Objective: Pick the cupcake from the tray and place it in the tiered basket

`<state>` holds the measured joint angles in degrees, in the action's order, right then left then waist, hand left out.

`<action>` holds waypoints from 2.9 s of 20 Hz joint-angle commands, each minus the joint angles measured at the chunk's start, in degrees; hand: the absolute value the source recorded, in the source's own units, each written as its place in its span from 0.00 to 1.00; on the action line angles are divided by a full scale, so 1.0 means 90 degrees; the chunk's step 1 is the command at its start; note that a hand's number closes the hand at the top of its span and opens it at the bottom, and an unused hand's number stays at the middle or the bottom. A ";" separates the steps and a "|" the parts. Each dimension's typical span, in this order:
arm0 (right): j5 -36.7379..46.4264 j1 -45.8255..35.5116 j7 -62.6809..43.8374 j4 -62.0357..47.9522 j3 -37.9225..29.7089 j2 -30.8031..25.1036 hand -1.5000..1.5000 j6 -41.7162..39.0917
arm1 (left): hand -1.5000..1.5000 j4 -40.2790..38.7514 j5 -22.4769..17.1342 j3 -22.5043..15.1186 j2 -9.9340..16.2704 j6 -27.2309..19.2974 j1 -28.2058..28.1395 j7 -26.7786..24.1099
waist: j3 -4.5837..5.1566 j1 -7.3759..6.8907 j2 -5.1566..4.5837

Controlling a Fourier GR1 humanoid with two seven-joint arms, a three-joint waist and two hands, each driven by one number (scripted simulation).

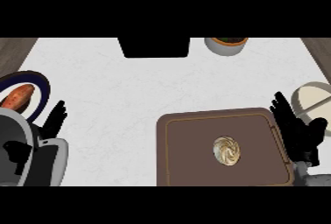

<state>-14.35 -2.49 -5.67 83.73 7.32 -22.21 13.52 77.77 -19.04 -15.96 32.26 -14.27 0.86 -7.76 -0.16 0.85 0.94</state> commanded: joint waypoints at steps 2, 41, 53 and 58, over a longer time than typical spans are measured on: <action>-0.1141 -0.0769 0.0472 0.0038 -0.0219 0.0146 1.00 -0.1476 | 0.50 0.0412 0.0255 -0.0144 -0.0389 -0.0316 0.0342 0.0031 | -0.0013 -0.0186 -0.0107; -0.0357 -0.2305 0.0278 0.3400 -0.1888 -0.2088 0.00 -0.9197 | 0.50 0.1153 0.2913 0.1742 -0.3318 0.1016 0.0807 0.0925 | -0.0006 -0.0145 -0.0104; 0.1356 -0.1776 0.0951 0.4001 -0.1557 -0.2144 0.00 -0.9448 | 0.50 0.1421 0.3259 0.1896 -0.3579 0.1273 0.0898 0.1163 | -0.0005 -0.0165 -0.0130; 0.1984 -0.1587 0.0923 0.4279 -0.0948 -0.2231 0.00 -0.9180 | 0.50 0.1317 0.3284 0.1812 -0.3581 0.1235 0.0747 0.1010 | 0.0007 -0.0122 -0.0120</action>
<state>-1.05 -18.20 -1.62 120.84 -3.02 -41.41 -63.25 89.85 10.35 1.16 0.53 5.42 7.68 1.70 -0.11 -0.58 -0.20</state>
